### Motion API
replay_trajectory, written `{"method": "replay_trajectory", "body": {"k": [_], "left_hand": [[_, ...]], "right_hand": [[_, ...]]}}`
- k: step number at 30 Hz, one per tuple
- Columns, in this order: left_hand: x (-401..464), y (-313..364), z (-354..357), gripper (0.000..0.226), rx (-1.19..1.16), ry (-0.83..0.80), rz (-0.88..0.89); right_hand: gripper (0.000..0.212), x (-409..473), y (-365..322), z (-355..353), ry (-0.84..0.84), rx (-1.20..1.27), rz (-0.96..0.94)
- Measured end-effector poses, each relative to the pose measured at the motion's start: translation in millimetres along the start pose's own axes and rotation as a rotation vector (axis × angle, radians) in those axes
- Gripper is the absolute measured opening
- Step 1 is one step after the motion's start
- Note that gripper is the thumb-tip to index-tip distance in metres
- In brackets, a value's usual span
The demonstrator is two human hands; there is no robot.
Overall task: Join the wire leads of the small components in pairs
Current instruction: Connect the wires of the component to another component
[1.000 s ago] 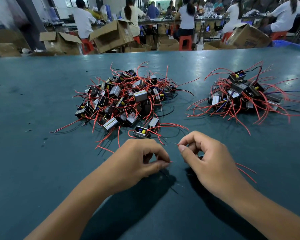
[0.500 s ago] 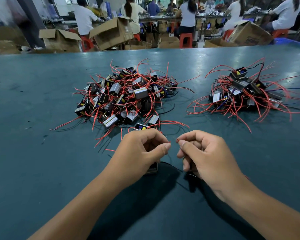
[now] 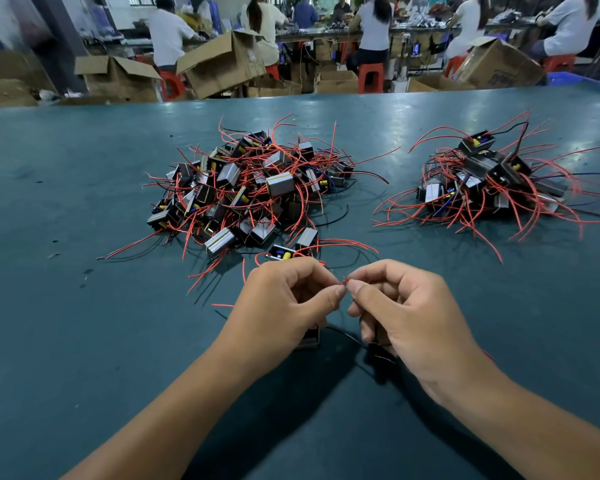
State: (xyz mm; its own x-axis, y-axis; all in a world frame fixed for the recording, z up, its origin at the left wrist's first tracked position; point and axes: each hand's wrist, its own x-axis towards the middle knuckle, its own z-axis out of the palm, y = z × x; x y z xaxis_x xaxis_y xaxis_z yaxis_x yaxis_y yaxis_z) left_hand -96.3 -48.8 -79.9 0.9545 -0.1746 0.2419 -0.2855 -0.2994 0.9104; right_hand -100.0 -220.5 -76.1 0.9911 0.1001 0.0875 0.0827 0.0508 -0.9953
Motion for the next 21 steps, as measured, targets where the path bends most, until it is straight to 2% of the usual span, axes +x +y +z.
{"method": "replay_trajectory", "body": {"k": [11,16,21], "left_hand": [[-1.7,1.7,5.0,0.007,-0.034,0.005,-0.023],[-2.1,1.0,4.9,0.004,-0.120,-0.013,-0.057],[-2.4,1.1,5.5,0.002,-0.106,-0.001,-0.060]], "right_hand": [[0.013,2.7,7.5,2.5,0.047,-0.017,-0.060],[0.017,3.6,13.5,2.0,0.038,-0.106,-0.118],[0.015,3.6,14.8,0.3,0.023,-0.178,-0.157]]}}
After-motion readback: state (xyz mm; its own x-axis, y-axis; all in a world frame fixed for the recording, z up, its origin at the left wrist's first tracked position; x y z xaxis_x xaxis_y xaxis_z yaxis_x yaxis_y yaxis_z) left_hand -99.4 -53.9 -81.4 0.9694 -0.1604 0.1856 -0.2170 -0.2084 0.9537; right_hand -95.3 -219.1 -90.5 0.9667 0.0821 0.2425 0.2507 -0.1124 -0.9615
